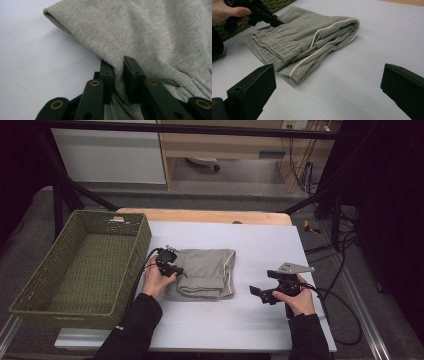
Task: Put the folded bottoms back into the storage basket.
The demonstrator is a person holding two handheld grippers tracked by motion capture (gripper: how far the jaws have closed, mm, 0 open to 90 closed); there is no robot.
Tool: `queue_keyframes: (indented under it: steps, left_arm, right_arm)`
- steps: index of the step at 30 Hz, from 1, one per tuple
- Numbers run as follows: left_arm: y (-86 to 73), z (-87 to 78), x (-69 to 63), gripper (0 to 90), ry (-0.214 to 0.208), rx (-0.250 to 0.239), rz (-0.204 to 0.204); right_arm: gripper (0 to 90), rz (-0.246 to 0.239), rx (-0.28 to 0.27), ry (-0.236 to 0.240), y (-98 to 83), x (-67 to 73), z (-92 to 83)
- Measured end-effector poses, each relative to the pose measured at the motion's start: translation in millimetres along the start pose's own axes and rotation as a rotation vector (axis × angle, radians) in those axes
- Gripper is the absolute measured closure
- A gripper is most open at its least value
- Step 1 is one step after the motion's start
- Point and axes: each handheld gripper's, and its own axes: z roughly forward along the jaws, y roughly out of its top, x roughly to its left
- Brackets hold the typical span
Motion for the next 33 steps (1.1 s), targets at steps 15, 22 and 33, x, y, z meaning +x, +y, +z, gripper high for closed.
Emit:
queue_keyframes:
  steps: [15, 22, 33]
  left_arm:
    - [-0.4, 0.3, 3.8, 77.5, -0.027, -0.002, -0.012]
    - [-0.6, 0.4, 4.8, 77.5, -0.033, -0.004, -0.007]
    - [-0.6, 0.5, 4.4, 77.4, -0.031, -0.003, -0.004]
  right_arm:
    - [2.4, 0.030, -0.002, -0.062, 19.0, 8.0, 30.0]
    - [3.7, 0.052, 0.006, -0.084, 28.2, 12.2, 48.4]
    - [5.0, 0.076, 0.052, -0.126, 37.5, 12.9, 77.8]
